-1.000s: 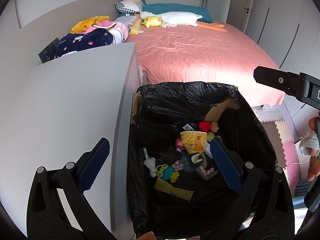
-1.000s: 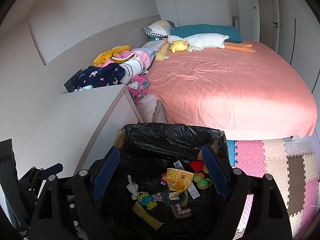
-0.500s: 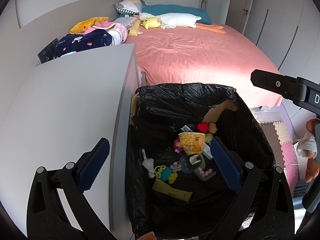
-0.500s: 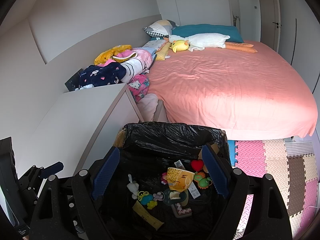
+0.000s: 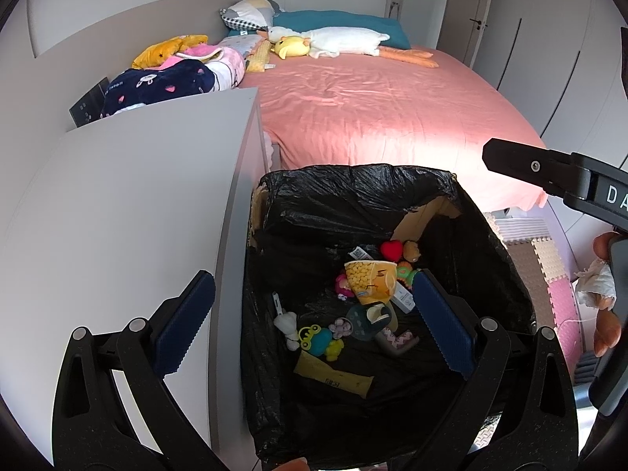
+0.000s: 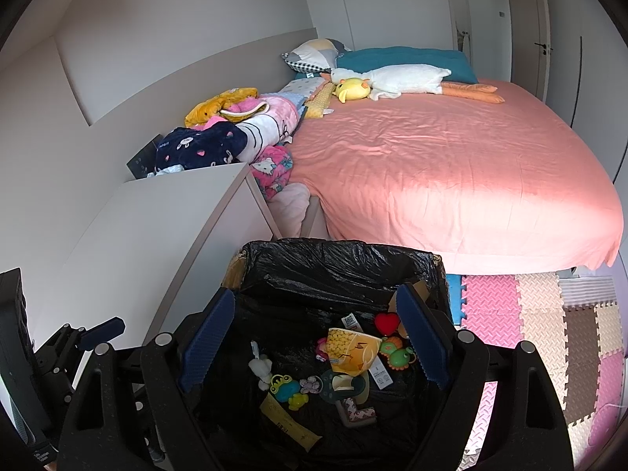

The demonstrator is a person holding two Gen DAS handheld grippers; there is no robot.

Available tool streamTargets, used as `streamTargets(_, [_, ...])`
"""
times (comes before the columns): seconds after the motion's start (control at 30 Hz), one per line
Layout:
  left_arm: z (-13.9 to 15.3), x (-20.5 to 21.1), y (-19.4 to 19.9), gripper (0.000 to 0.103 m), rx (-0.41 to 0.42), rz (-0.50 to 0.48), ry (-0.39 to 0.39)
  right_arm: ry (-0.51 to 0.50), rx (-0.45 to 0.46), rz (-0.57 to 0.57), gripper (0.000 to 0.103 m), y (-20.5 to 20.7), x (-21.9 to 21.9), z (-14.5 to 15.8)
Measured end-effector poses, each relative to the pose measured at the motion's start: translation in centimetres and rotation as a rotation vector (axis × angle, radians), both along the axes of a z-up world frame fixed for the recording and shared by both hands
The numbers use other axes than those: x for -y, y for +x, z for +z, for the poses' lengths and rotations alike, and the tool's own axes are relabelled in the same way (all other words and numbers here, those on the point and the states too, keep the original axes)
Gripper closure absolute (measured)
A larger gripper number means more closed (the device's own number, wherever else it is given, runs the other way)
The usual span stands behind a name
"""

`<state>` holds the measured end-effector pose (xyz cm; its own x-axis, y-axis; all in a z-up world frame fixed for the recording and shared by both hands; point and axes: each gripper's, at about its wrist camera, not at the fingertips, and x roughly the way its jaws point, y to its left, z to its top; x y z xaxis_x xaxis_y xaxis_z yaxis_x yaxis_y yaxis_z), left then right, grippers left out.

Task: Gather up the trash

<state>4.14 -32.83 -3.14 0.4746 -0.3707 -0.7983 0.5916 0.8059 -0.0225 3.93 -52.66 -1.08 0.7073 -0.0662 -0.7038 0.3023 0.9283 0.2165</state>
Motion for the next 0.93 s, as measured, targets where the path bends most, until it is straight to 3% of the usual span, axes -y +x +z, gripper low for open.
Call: streamTargets(0.93, [-0.28,0.35,0.06,0.006,-0.006,-0.004,0.012,0.0,-0.001,0.001,0.018,0.03,-0.04,-0.03])
